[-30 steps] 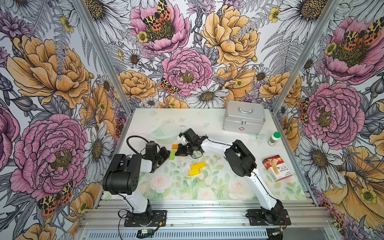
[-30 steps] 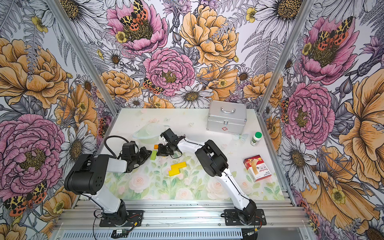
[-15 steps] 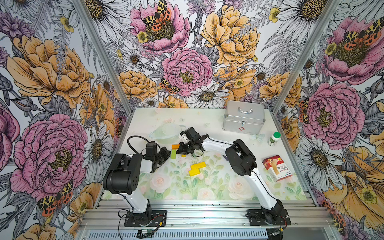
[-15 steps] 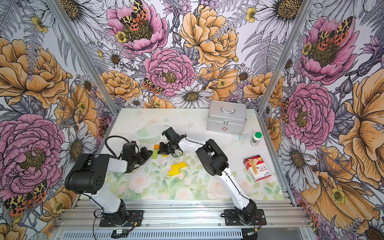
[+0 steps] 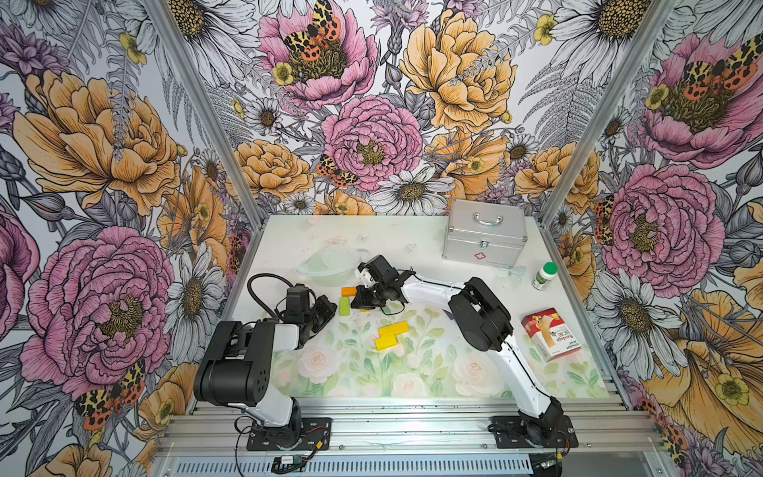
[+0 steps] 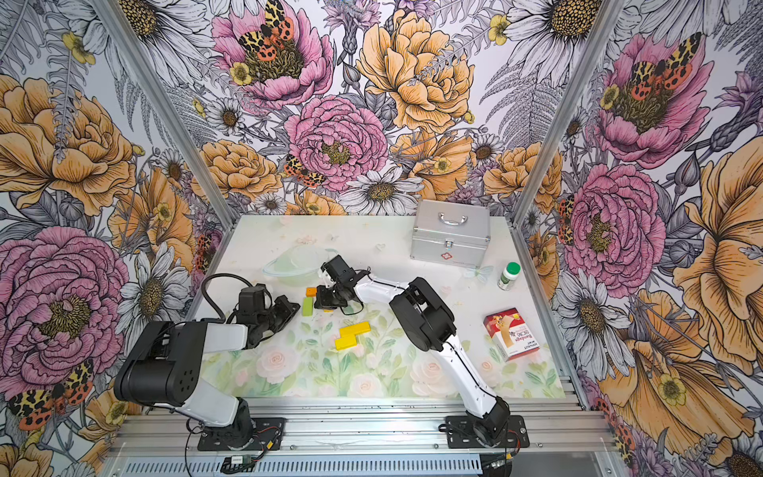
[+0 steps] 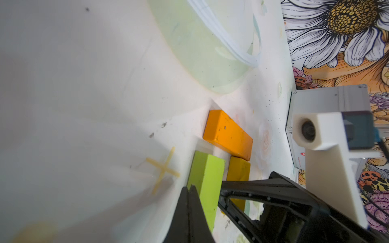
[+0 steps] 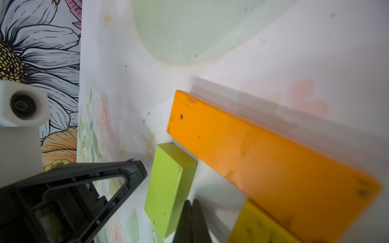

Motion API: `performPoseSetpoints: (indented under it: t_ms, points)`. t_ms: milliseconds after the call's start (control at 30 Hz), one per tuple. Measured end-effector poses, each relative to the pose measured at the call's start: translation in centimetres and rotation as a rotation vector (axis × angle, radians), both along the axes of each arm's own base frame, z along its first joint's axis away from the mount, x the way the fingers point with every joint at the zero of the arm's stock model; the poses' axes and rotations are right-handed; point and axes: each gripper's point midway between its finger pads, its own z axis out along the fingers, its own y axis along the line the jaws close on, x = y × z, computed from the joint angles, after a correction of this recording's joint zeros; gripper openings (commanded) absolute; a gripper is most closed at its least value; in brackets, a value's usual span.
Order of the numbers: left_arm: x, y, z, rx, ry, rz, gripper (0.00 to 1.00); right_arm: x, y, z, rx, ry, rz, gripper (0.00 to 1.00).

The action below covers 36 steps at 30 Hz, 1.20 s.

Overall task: Assemble the letter p with building blocks
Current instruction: Assemble the building block at the center of the board.

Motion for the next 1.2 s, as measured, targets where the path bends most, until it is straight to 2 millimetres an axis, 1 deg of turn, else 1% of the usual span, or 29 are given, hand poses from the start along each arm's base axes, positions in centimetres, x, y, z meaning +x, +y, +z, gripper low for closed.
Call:
performPoseSetpoints:
  t_ms: [267,467,567,867,1200]
  points:
    - [-0.6,-0.7,-0.3,0.011,0.015,-0.032,0.00,-0.4,-0.5,-0.1,-0.009,0.004,-0.003,0.00]
    - [-1.0,-1.0,-1.1,0.015,0.043,-0.044,0.00,-1.2,0.2,-0.1,-0.010,0.002,0.015,0.00]
    - [-0.9,-1.0,-1.2,0.016,0.045,-0.043,0.00,-1.7,0.6,-0.1,-0.011,0.002,0.025,0.00]
    - [-0.1,-1.0,-1.2,0.018,0.041,-0.041,0.00,-1.6,0.5,-0.1,-0.012,0.000,0.022,0.00]
    - [-0.1,-1.1,-1.2,0.016,0.042,-0.043,0.00,-0.8,0.5,0.6,-0.003,-0.008,0.011,0.00]
